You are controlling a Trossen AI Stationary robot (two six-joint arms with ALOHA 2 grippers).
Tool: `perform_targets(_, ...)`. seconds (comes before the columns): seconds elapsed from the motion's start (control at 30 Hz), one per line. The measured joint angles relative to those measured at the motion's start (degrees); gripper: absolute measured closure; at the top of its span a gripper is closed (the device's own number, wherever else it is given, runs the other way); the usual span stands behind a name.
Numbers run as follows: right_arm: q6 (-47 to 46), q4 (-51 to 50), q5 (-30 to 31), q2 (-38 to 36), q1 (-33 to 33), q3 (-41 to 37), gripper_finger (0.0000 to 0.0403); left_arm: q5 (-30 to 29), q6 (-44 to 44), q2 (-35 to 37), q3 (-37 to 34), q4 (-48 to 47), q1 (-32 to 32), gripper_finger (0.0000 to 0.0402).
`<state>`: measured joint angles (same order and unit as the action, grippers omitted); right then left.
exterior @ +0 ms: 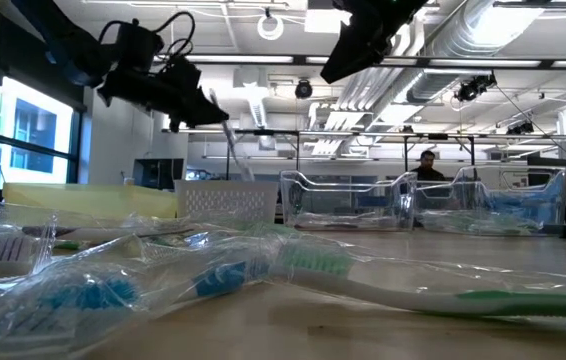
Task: Pick & Place Toothbrushes
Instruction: Put the blue toothbrush into the white bin
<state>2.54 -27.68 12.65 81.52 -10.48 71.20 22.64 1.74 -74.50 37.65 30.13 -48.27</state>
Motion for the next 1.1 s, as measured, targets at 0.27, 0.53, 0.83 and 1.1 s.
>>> perform_targets(0.27,-1.4,0.0,-1.3,0.0,0.2,0.0,0.0227,0.3,2.5,-8.8,0.0,0.1,-0.5,0.0355)
perform_targets(0.53,-1.5,0.0,-1.2,0.0,0.2,0.0,0.0227,3.2,9.0,-17.9,0.0,10.7,-0.5,0.0341)
perform_targets(0.83,-1.4,-0.2,-1.3,0.0,0.1,0.0,0.0227,0.7,9.0,-18.3,0.0,10.4,-0.5,0.0308)
perform_targets(1.1,-1.3,-0.9,-1.3,0.0,0.1,0.0,0.0227,2.4,4.7,-18.3,0.5,10.3,-2.2,0.0304)
